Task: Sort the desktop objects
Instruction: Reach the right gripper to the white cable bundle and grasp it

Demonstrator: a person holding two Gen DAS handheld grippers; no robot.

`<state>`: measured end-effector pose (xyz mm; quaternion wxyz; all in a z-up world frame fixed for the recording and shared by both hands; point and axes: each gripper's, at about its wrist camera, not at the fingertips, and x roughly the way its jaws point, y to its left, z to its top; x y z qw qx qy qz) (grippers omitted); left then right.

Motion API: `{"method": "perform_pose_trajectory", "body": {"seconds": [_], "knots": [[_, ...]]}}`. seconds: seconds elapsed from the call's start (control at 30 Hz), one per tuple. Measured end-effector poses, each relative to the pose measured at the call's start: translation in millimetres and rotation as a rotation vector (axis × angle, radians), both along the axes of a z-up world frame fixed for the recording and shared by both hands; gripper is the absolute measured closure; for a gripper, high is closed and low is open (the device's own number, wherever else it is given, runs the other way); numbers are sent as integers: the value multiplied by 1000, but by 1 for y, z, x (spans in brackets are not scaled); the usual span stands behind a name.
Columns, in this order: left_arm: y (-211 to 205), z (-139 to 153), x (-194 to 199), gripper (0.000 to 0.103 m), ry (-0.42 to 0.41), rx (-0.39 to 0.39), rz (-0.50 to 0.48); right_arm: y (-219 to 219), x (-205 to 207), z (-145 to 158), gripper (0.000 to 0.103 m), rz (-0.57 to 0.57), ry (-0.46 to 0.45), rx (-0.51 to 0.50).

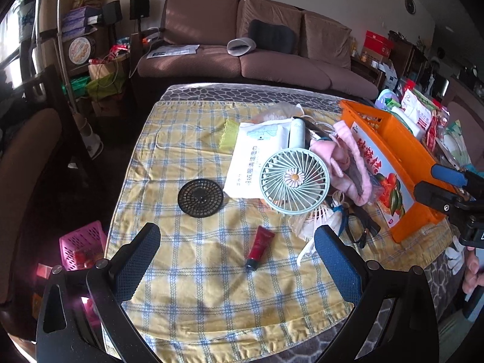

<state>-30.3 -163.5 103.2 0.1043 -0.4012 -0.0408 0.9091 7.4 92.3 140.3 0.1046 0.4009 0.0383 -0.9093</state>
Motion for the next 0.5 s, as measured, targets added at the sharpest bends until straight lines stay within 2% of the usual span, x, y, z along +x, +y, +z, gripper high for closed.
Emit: {"method": "perform_pose_trajectory", "body": {"seconds": [0.07,0.1,0.13,0.17,0.2,0.23,0.27,0.33,0.37,0.4,0.43,0.5], "knots": [[-9,-6,-3,0,-10,34,1,-8,-3,-8,29,30,-22,-34],[-10,-8,-5,2,-11,47,-6,-13,-6,-13,32,44,-39,-49],[-10,-10,-7,2,-9,60,-19,-18,-9,-18,41,60,-57,-66],[-9,-10,-8,7,-4,68,-35,-22,-12,-24,49,71,-76,-79],[-6,-11,-10,17,4,66,-52,-27,-15,-30,52,78,-94,-85],[-2,-12,-12,22,7,53,-70,-30,-17,-36,55,79,-107,-83],[3,-13,-13,30,6,36,-90,-32,-18,-42,56,78,-118,-79],[13,-17,-15,31,12,2,-137,-33,-20,-53,55,75,-135,-82],[17,-19,-14,29,16,-10,-161,-32,-22,-57,53,70,-145,-91],[21,-21,-14,21,18,-13,-180,-30,-24,-62,53,62,-156,-107],[22,-23,-13,18,20,-7,-191,-27,-26,-67,52,56,-170,-130],[21,-26,-12,16,18,17,-194,-23,-33,-75,48,38,-201,-178]]}}
